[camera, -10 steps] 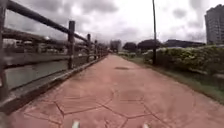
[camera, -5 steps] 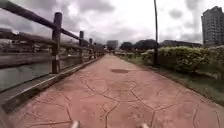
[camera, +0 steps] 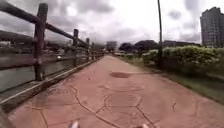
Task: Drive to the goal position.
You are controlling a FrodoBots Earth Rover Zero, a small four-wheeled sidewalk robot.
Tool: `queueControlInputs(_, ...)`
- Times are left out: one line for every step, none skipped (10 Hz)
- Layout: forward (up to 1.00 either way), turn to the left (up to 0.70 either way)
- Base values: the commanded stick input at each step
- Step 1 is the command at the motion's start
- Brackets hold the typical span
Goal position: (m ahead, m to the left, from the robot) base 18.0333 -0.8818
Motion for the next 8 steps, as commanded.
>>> queueControlInputs(1.00, 0.00)
queueControlInputs(1.00, 0.00)
queueControlInputs(1.00, 0.00)
queueControlInputs(1.00, 0.00)
queueControlInputs(1.00, 0.00)
queueControlInputs(1.00, 0.00)
queueControlInputs(1.00, 0.00)
queueControlInputs(1.00, 0.00)
